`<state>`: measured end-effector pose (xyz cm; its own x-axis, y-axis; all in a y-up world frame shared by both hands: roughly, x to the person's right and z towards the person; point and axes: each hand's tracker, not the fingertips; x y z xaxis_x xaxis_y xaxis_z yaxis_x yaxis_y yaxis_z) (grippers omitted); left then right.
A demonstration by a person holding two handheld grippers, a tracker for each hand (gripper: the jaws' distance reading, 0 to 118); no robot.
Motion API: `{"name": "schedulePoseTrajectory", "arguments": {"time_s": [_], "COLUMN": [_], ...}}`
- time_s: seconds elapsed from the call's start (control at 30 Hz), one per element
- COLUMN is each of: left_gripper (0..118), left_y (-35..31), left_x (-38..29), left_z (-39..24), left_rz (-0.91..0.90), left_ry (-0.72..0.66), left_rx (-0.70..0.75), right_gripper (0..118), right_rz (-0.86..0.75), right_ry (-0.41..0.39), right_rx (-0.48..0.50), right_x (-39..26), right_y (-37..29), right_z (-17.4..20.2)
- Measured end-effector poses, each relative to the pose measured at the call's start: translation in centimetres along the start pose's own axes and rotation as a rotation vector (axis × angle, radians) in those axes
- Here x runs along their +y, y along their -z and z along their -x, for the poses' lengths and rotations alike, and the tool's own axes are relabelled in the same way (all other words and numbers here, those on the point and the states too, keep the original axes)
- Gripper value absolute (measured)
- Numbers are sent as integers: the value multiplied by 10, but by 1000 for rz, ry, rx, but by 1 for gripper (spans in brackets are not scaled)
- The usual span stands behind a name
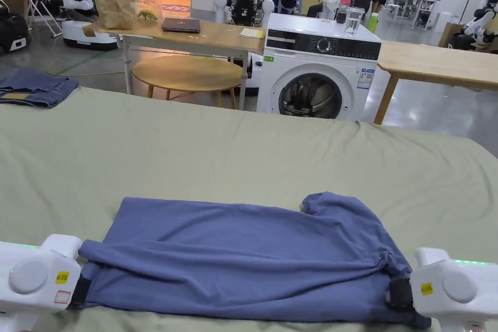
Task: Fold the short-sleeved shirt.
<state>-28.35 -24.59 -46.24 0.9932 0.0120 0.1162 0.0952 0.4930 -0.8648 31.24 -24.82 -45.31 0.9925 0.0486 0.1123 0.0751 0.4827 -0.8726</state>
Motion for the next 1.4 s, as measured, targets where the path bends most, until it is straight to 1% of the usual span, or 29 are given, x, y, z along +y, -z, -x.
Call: {"name": "schedulePoseTrajectory", "arguments": {"time_s": [0.03,0.07,0.1,0.13,0.17,0.2,0.27,0.3,0.33,0.37,0.4,0.47,0.5,0.63,0.73,0.83,0.87,0.93,1.03,1.17,1.27,1.4], "left_gripper": [2,2,2,2,2,2,2,2,2,2,2,2,1,1,1,1,1,1,1,1,1,1], "left_y": [1,-3,-4,-4,-3,-1,-1,0,0,0,0,-4,-8,-34,-59,-80,-86,-95,-102,-96,-82,-60], "left_x": [0,-3,-4,-4,-5,-5,-6,-7,-8,-8,-9,-9,-9,-3,0,-7,-14,-29,-60,-103,-126,-139], "left_z": [1,-4,-4,-4,-5,-5,-6,-6,-7,-7,-7,-6,-6,-4,6,13,14,20,26,26,24,22], "left_rz": [3,2,0,-1,-1,-1,-1,-3,-5,-7,-12,-18,-33,-75,-134,-150,-162,-161,-149,-95,-56,-24], "left_ry": [0,-2,-5,-8,-7,-2,1,0,0,-1,-2,-7,-12,-2,-58,-52,-41,-36,-44,-29,-17,-23], "left_rx": [-1,-2,-3,-3,-3,-1,1,1,1,2,1,-1,-5,-28,-83,-85,-61,-56,-70,-65,-50,-41], "right_gripper": [58,58,57,53,42,38,30,20,16,13,12,10,9,9,9,9,9,9,9,9,9,9], "right_rz": [40,60,27,-38,-24,-20,-35,-35,-41,-52,-58,-81,-119,-196,-227,-243,-238,-236,-179,-72,-39,-70], "right_ry": [-2,15,26,34,26,27,46,43,28,-3,-7,-3,3,-9,3,-15,-53,-56,-36,-65,-57,-24], "right_rx": [5,22,25,12,15,23,90,86,62,48,43,53,63,60,90,88,59,51,79,30,23,17], "right_x": [-7,-13,-18,-21,-23,-25,-29,-30,-32,-32,-32,-34,-35,-34,-32,-43,-50,-69,-102,-150,-170,-177], "right_y": [7,11,9,2,0,0,0,1,2,2,1,-8,-16,-53,-82,-106,-112,-120,-121,-110,-93,-81], "right_z": [1,0,0,2,3,4,8,11,16,19,20,18,17,13,8,9,10,10,5,13,17,17]}}
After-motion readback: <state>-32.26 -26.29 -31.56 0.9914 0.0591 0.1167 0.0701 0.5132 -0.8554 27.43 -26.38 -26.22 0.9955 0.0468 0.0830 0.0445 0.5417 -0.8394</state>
